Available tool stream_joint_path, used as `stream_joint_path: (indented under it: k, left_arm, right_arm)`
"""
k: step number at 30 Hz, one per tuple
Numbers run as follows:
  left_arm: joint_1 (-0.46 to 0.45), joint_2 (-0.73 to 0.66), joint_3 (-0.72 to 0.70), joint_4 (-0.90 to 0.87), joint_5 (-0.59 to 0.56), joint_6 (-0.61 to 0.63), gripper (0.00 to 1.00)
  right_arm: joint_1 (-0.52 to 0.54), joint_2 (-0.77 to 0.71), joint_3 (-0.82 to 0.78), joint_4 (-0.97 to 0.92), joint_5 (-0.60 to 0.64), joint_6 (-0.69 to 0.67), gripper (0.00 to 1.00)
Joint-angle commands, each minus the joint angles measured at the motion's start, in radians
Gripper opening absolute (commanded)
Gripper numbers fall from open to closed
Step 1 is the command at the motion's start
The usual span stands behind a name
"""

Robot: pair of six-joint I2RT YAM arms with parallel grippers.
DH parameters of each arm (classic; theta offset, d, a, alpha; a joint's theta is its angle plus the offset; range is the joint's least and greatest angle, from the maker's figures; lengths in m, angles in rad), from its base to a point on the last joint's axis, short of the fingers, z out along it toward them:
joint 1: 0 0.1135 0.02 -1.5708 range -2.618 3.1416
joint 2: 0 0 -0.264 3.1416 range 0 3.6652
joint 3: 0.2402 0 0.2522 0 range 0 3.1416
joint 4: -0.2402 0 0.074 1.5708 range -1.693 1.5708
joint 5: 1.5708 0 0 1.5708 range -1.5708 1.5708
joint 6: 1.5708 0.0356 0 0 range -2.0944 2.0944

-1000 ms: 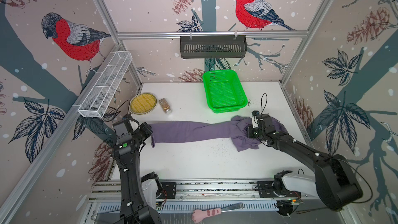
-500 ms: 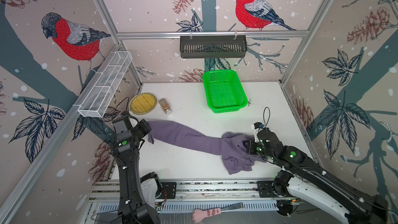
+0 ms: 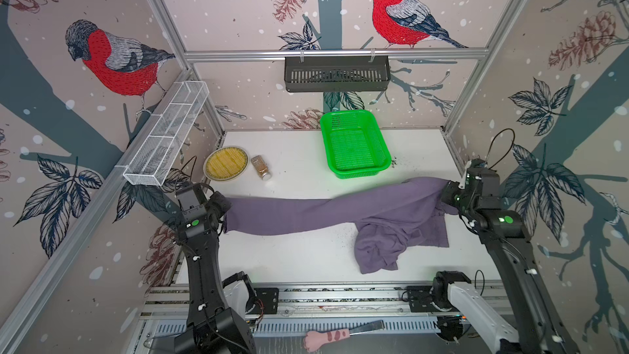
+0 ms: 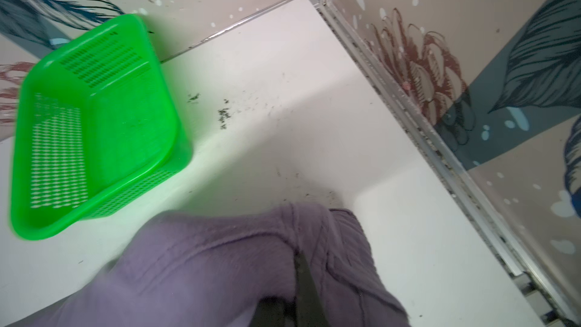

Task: Fold and stack the trousers
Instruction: Flatten out the trousers at the center of the table.

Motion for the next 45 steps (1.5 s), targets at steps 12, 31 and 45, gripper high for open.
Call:
stream_joint_path:
  k: [12, 31, 45]
  left_arm:
    - [0.007, -0.008, -0.103, 0.052, 0.070, -0.090, 0.00]
    - [-0.001, 0.116, -0.090, 0.062, 0.082, -0.104, 0.42]
    - [-0.079, -0.115, -0.066, -0.241, -0.108, -0.253, 0.75]
  right_arm:
    - [-0.190, 0.343, -0.082, 0.509, -0.028, 0.031, 0.00]
    - [-0.112, 0.678, -0.147, 0.723, -0.050, -0.074, 0.00]
    - [-0.052, 0.752, -0.107, 0.740, 0.014, -0.126, 0.26]
